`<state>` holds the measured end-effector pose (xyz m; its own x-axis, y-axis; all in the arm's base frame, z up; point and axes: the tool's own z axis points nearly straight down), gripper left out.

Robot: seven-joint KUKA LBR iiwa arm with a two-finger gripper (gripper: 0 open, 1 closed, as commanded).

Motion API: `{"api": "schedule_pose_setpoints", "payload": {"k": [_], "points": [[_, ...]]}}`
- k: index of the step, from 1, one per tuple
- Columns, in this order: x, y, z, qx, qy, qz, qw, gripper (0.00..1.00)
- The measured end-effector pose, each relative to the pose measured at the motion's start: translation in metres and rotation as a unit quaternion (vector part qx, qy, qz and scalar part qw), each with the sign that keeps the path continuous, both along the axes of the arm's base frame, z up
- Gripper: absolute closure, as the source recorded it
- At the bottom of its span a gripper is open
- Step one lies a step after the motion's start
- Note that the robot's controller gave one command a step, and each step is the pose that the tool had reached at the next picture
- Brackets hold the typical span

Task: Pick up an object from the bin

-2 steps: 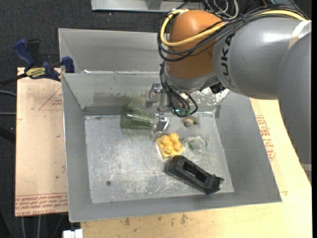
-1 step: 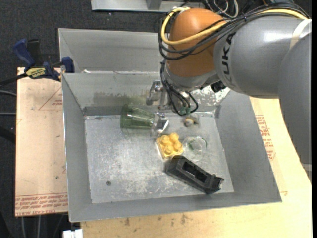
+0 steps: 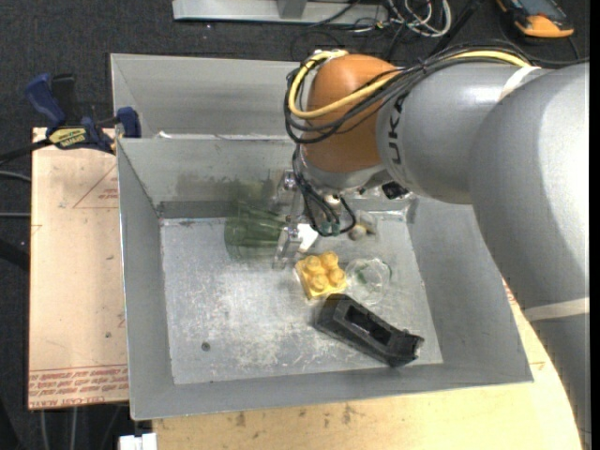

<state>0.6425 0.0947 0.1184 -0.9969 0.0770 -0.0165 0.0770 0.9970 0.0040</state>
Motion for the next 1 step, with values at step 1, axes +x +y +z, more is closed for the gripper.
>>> {"api": "schedule_pose_setpoints", "payload": {"k": [1], "points": [[-0.0026,-0.0005,-0.033,-0.001,0.009,-0.021,0.9997,0.0]]}}
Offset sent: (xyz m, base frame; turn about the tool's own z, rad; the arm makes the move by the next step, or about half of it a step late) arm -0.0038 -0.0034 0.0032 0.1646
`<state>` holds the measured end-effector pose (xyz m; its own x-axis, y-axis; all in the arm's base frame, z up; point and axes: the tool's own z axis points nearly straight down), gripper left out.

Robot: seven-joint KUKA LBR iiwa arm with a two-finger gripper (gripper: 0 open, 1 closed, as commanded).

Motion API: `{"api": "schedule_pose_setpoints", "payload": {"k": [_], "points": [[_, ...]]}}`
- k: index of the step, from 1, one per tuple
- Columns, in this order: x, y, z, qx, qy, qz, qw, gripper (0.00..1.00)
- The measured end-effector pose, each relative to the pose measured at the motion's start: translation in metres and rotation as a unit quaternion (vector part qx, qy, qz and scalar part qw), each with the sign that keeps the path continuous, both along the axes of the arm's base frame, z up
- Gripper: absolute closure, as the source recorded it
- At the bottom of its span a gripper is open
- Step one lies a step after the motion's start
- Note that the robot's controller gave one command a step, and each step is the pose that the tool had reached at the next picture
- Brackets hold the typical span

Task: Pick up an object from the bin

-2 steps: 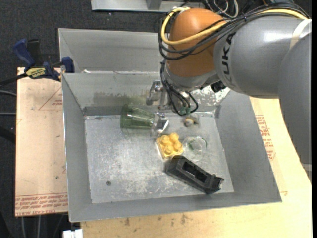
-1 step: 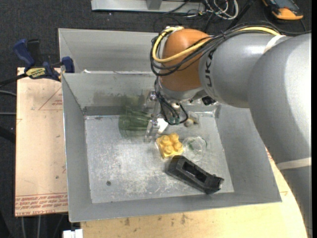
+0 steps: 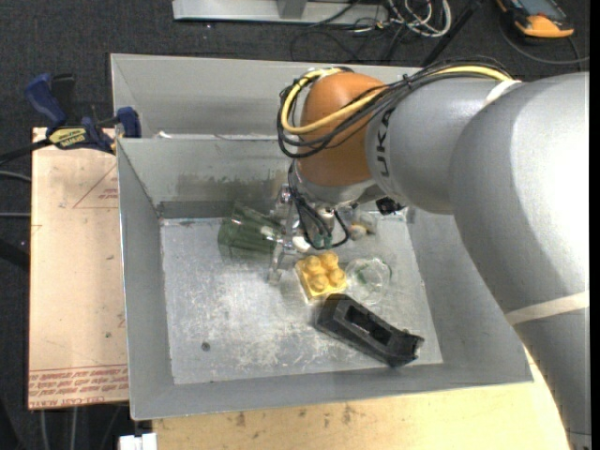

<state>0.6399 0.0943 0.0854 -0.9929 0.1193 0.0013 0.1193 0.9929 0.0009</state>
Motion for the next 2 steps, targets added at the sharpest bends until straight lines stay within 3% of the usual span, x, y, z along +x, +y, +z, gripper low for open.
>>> {"api": "schedule_pose_setpoints", "payload": {"k": [1,2], "points": [[0.0,-0.002,0.038,0.0,-0.0031,-0.061,0.9981,0.0],[-0.001,0.006,0.018,0.0,-0.0034,-0.035,0.9994,0.0]]}}
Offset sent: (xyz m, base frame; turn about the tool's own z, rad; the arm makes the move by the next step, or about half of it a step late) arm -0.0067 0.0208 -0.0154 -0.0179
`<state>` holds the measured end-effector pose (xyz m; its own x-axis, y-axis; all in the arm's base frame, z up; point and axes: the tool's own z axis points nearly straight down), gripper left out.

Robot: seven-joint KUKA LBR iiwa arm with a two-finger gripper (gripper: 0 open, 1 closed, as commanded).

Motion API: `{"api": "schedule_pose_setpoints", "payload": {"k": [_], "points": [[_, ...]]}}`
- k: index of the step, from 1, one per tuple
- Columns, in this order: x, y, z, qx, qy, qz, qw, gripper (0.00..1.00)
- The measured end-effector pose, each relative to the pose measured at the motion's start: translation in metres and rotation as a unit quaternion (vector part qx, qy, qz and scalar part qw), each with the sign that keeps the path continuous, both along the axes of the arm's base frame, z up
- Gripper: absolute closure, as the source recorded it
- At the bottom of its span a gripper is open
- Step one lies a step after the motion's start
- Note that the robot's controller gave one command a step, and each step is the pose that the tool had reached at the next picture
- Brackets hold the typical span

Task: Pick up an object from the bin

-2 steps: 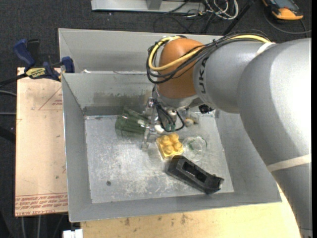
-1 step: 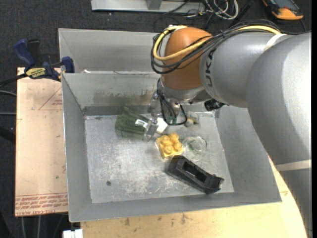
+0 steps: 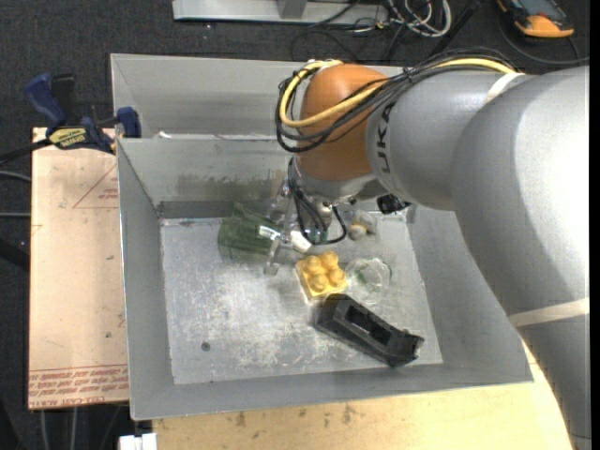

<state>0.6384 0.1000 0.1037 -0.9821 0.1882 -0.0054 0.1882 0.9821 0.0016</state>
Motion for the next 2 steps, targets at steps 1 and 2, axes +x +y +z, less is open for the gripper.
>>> {"api": "schedule_pose_setpoints", "payload": {"k": [1,2], "points": [[0.0142,0.0128,-0.0209,-0.001,0.0022,-0.046,0.9989,1.0],[0.0142,0.0128,-0.0209,-0.001,0.0022,-0.046,0.9989,1.0]]}}
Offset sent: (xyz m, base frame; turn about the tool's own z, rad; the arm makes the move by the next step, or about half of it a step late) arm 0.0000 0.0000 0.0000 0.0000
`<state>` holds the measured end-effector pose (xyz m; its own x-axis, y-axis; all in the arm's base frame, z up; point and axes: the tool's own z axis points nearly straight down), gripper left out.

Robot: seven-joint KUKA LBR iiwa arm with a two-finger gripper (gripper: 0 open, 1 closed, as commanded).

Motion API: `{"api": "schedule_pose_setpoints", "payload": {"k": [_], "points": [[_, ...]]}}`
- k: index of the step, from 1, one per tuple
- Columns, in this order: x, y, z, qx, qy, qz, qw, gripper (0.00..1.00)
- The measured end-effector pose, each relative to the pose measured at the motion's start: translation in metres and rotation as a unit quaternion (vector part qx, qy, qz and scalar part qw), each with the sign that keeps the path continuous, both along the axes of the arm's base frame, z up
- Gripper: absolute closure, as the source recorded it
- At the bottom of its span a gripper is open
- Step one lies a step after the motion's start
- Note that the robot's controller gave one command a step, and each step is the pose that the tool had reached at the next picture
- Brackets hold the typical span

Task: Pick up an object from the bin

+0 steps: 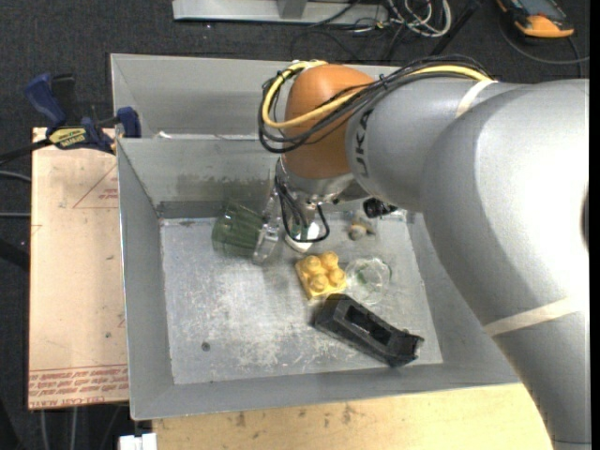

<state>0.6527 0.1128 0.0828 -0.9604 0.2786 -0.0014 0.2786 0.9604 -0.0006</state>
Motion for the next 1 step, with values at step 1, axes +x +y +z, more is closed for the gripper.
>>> {"api": "schedule_pose_setpoints", "payload": {"k": [1], "points": [[-0.0001,-0.0001,0.0011,0.0,0.0,0.0,1.0,1.0]]}}
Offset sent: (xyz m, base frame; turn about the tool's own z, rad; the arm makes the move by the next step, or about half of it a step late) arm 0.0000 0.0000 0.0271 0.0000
